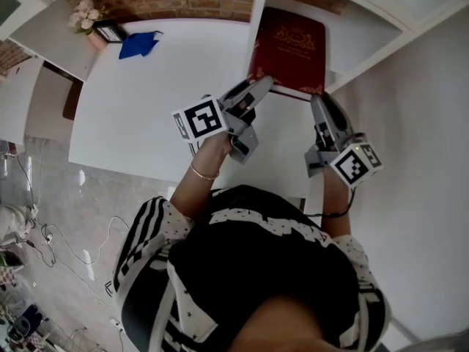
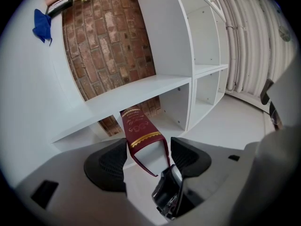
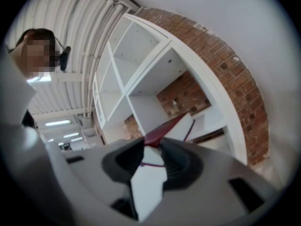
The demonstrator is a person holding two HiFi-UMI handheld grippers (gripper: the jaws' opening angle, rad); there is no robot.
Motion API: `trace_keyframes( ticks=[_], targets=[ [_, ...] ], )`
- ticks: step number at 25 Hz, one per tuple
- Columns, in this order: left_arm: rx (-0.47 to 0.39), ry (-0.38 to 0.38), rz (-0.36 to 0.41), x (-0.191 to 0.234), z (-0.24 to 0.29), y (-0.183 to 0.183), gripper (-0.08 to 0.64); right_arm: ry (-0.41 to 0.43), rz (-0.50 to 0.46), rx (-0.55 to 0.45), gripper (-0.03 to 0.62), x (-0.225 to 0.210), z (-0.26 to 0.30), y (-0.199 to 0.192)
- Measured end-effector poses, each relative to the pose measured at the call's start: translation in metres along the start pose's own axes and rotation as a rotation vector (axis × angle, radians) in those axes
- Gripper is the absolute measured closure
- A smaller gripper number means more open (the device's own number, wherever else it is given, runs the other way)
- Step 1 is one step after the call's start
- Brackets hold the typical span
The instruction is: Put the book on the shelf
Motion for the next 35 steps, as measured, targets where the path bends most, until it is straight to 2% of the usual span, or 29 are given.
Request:
trace_keyframes(
  ticks=[12, 21, 27, 35],
  targets=[
    [-0.003, -0.012, 0.013, -0.001, -0.001, 0.002, 0.252, -0.01, 0.003, -0.007, 0.462, -0.006, 0.005, 0.003],
    [-0.003, 0.007, 0.04, 0.001, -0.007, 0.005, 0.264, -0.033, 0.007, -0.004, 0.462, -0.011, 0.006, -0.001],
    [-0.005, -0.024, 0.009, -0.004, -0.005, 0.004, 0.27, -0.042, 0.005, -0.004, 0.462, -0.012, 0.009, 0.005],
    [-0.002, -0.024, 0.025, -0.004, -0.003, 0.006, 0.276, -0.056, 0.011, -0.009, 0.462, -0.023, 0.014, 0.007]
  ],
)
Point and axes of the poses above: the fingertips, and each gripper's own axes: z forward along the fingers, x to its left, y out of its top, the point moved 8 cm from there along -z, backward along the fingers, and after that the axes turned 14 degrees about -z, right-handed, at the moved point
